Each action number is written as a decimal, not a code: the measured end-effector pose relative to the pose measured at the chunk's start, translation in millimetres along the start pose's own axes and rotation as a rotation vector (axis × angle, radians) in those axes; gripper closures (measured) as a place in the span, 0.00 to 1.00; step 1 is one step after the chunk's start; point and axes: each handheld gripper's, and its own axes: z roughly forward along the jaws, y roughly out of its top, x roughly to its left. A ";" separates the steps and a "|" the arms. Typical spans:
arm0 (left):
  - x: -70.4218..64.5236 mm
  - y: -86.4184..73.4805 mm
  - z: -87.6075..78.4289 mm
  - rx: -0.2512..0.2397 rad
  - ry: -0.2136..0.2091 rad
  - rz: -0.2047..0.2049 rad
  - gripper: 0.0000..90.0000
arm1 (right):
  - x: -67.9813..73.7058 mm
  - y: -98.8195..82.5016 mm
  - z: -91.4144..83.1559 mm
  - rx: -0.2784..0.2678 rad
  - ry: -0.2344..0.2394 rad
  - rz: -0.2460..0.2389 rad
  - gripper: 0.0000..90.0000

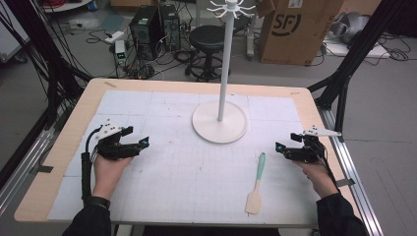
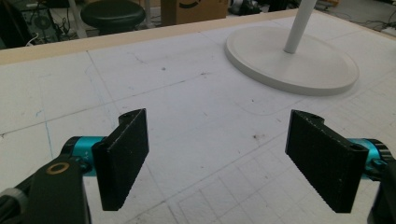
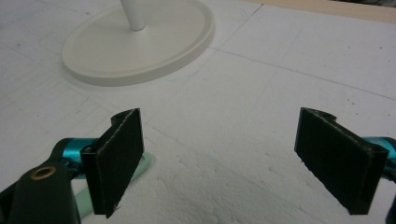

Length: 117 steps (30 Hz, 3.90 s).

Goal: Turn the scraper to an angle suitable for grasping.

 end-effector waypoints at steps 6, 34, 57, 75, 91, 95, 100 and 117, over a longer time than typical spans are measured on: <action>1.3 -0.9 3.7 -0.003 -0.008 0.015 0.25 | 2.7 -2.6 -9.4 0.008 -0.019 -0.010 0.17; 1.2 -1.4 2.3 0.014 -0.035 0.022 0.26 | 27.8 -14.2 17.8 0.258 0.111 -0.037 0.99; -0.6 -3.0 6.3 0.041 -0.037 0.027 0.27 | 64.0 3.7 56.5 0.277 0.216 -0.191 0.99; 1.3 -3.3 3.3 0.045 -0.030 0.025 0.27 | 43.9 12.0 11.4 0.063 0.110 -0.063 0.50; 1.3 -4.2 7.1 0.040 -0.025 0.020 0.27 | 33.7 8.7 -10.0 0.012 0.006 -0.048 0.34; 1.0 -3.8 6.9 0.039 -0.024 0.024 0.27 | 35.1 7.0 -8.6 0.017 0.055 -0.043 0.49; 1.6 -3.7 7.2 0.034 -0.024 0.019 0.27 | 52.1 1.4 17.5 0.126 0.128 -0.112 0.78; 2.7 -3.9 7.3 0.029 -0.025 0.010 0.27 | 87.2 9.5 70.6 0.280 0.180 -0.196 0.99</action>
